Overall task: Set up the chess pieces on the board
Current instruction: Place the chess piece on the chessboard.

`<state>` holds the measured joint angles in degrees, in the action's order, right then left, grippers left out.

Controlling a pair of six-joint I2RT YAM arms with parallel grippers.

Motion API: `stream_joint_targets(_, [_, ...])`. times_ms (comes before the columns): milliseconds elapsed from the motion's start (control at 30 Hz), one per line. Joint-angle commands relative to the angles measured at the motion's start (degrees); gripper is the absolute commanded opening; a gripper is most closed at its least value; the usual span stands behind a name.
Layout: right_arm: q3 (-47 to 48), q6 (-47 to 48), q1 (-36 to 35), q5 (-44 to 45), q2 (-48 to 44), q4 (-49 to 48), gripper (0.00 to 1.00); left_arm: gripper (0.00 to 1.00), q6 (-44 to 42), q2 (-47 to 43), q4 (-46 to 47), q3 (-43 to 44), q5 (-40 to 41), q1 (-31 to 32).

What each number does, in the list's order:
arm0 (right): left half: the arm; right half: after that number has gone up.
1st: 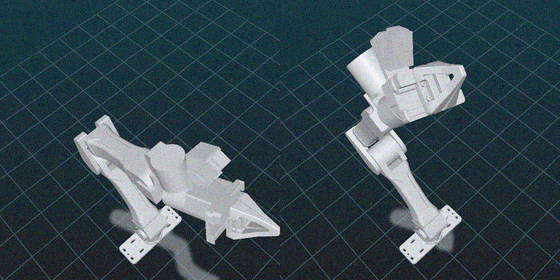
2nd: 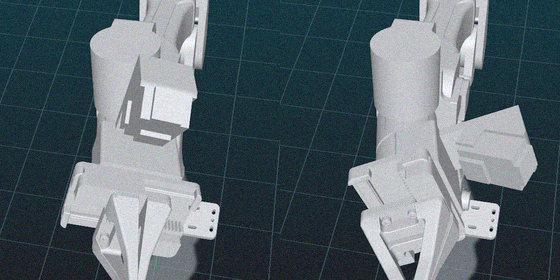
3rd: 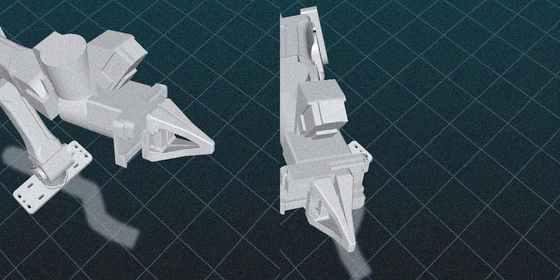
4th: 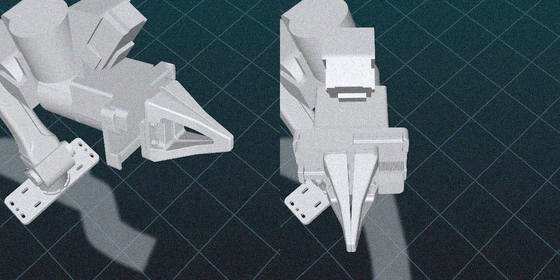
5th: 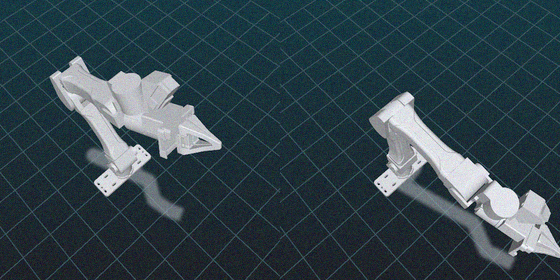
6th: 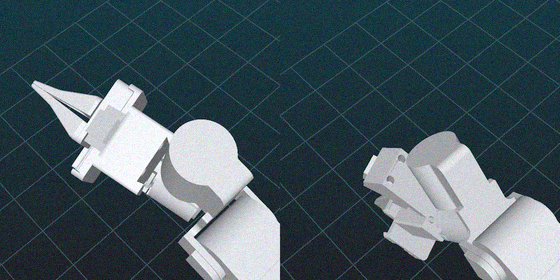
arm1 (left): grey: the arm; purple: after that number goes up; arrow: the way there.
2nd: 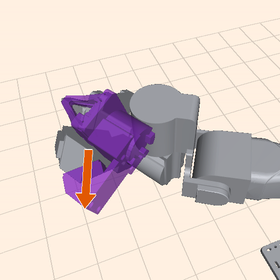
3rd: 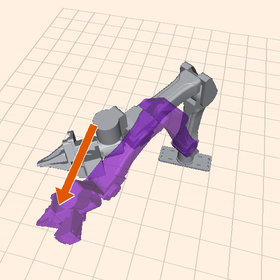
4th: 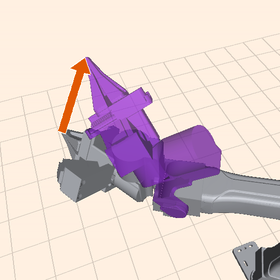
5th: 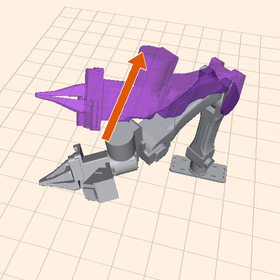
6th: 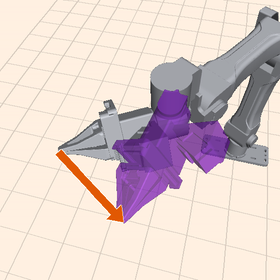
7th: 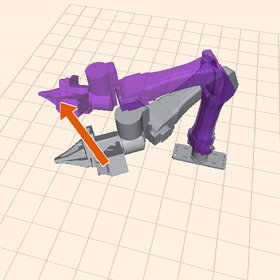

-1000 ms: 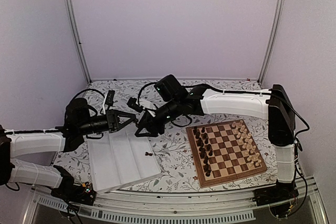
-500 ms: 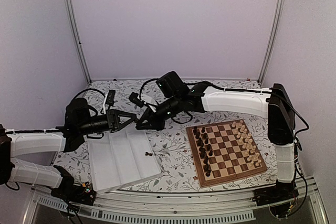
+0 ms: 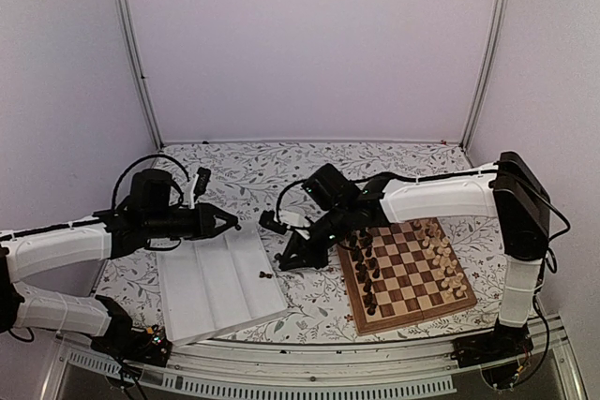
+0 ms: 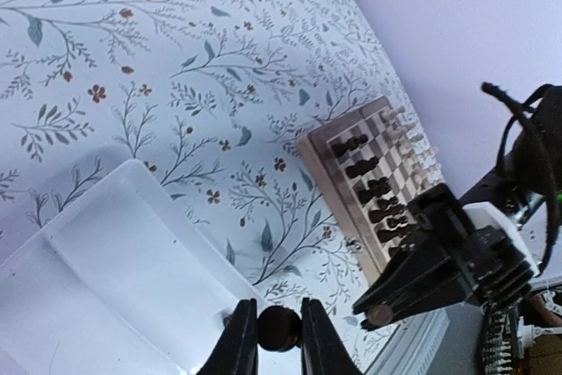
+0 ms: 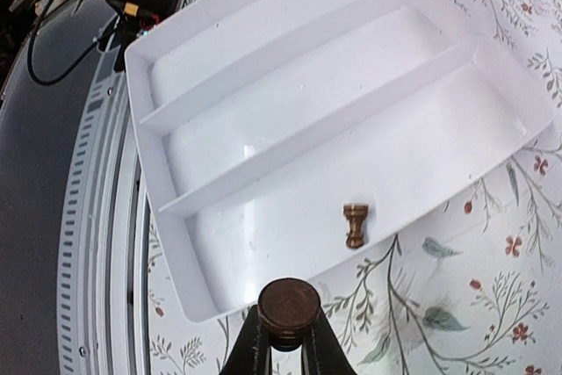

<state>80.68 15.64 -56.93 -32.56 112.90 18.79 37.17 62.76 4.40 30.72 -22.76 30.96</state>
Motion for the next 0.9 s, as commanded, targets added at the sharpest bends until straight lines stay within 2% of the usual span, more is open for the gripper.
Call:
stream_joint_targets(0, [-4.0,5.0,0.3,2.3,-6.4,2.7,0.04,0.16,-4.2,2.4,-6.8,-1.5,2.1,1.0])
stream_joint_targets(333, [-9.9,12.1,0.3,6.3,-13.4,8.5,0.05,0.15,-10.1,20.4,-15.4,7.5,6.0,13.5])
stream_joint_targets(433, [-10.5,13.3,0.3,6.7,-15.0,9.1,0.05,0.19,-11.6,25.4,-17.9,10.9,6.7,16.4])
stream_joint_targets(500, [-10.7,13.6,0.3,7.4,-15.8,9.5,0.05,0.26,-12.5,27.4,-20.6,13.1,8.8,17.6])
stream_joint_targets(600, [-10.6,14.0,0.3,8.1,-16.9,10.0,0.06,0.38,-13.5,27.2,-24.0,15.9,11.3,18.4])
stream_joint_targets(733, [-9.0,15.4,0.3,7.9,-17.4,12.4,0.06,0.41,-13.3,24.0,-26.0,18.3,12.7,18.4])
stream_joint_targets(800, [-8.0,16.2,0.3,6.1,-17.3,14.0,0.07,0.41,-13.2,21.7,-24.4,19.5,12.2,18.7])
stream_joint_targets(867, [-7.3,16.9,0.3,3.7,-17.2,15.0,0.07,0.44,-14.5,17.9,-18.3,18.7,9.4,19.9])
